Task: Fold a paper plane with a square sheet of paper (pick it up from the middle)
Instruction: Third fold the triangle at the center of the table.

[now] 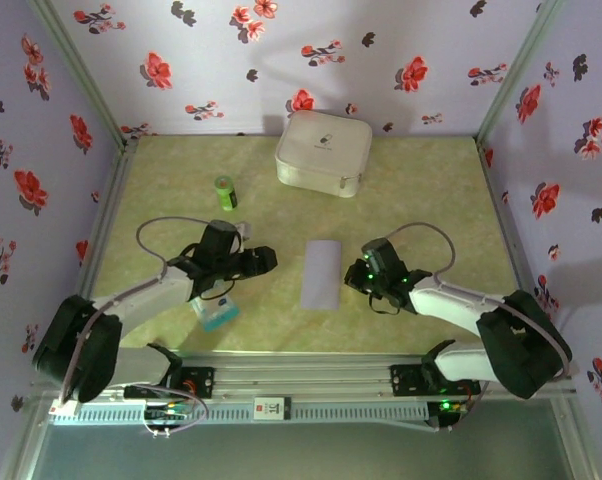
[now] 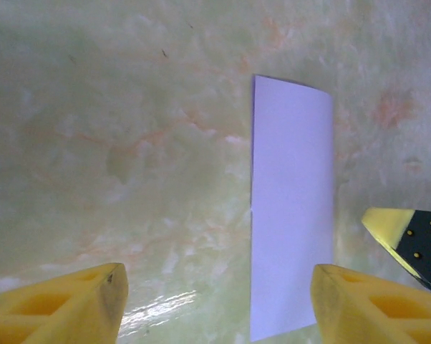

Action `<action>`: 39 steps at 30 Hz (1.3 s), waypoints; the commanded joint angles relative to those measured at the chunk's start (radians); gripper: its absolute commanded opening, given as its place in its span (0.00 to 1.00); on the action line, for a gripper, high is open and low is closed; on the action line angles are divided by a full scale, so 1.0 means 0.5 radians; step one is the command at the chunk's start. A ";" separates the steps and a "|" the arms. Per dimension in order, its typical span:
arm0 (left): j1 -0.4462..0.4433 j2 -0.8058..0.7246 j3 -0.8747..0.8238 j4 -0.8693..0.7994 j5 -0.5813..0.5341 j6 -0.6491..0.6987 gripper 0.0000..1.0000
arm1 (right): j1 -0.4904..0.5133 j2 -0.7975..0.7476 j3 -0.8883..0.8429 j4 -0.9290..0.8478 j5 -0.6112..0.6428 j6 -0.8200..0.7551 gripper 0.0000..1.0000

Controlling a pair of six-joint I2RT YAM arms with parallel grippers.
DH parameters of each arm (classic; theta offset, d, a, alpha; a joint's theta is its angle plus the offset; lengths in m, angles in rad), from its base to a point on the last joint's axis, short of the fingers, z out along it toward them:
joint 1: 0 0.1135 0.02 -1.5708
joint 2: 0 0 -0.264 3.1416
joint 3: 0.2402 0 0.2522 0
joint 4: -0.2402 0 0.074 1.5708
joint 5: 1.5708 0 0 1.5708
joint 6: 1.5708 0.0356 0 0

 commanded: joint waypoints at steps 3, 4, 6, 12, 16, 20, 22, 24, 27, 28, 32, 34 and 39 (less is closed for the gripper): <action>-0.035 0.122 0.101 0.076 0.168 -0.018 0.65 | -0.039 0.000 -0.033 0.261 -0.202 0.126 0.05; -0.041 0.142 0.109 0.083 0.170 -0.024 0.65 | -0.040 0.031 -0.028 0.287 -0.245 0.120 0.05; -0.055 0.183 0.121 0.097 0.177 -0.041 0.65 | -0.042 0.091 -0.018 0.338 -0.308 0.125 0.03; -0.090 0.294 0.163 0.108 0.207 -0.099 0.63 | -0.048 0.306 0.007 0.541 -0.442 0.166 0.01; -0.112 0.333 0.172 0.114 0.215 -0.114 0.63 | -0.103 0.441 0.011 0.547 -0.476 0.134 0.01; -0.125 0.369 0.187 0.117 0.226 -0.137 0.63 | -0.151 0.559 0.008 0.582 -0.551 0.111 0.01; -0.128 0.401 0.204 0.119 0.239 -0.160 0.62 | -0.152 0.601 0.009 0.575 -0.562 0.096 0.01; -0.128 0.439 0.225 0.119 0.256 -0.179 0.61 | -0.152 0.639 0.020 0.565 -0.578 0.086 0.02; -0.134 0.504 0.260 0.155 0.315 -0.212 0.58 | -0.152 0.672 0.022 0.585 -0.592 0.086 0.02; -0.139 0.529 0.271 0.170 0.336 -0.223 0.57 | -0.152 0.676 0.022 0.586 -0.591 0.084 0.02; -0.164 0.624 0.333 0.164 0.375 -0.231 0.53 | -0.152 0.684 0.046 0.561 -0.594 0.059 0.02; -0.176 0.672 0.356 0.160 0.376 -0.245 0.52 | -0.152 0.685 0.058 0.532 -0.590 0.042 0.03; -0.200 0.759 0.384 0.169 0.399 -0.273 0.49 | -0.152 0.666 0.077 0.455 -0.567 0.013 0.03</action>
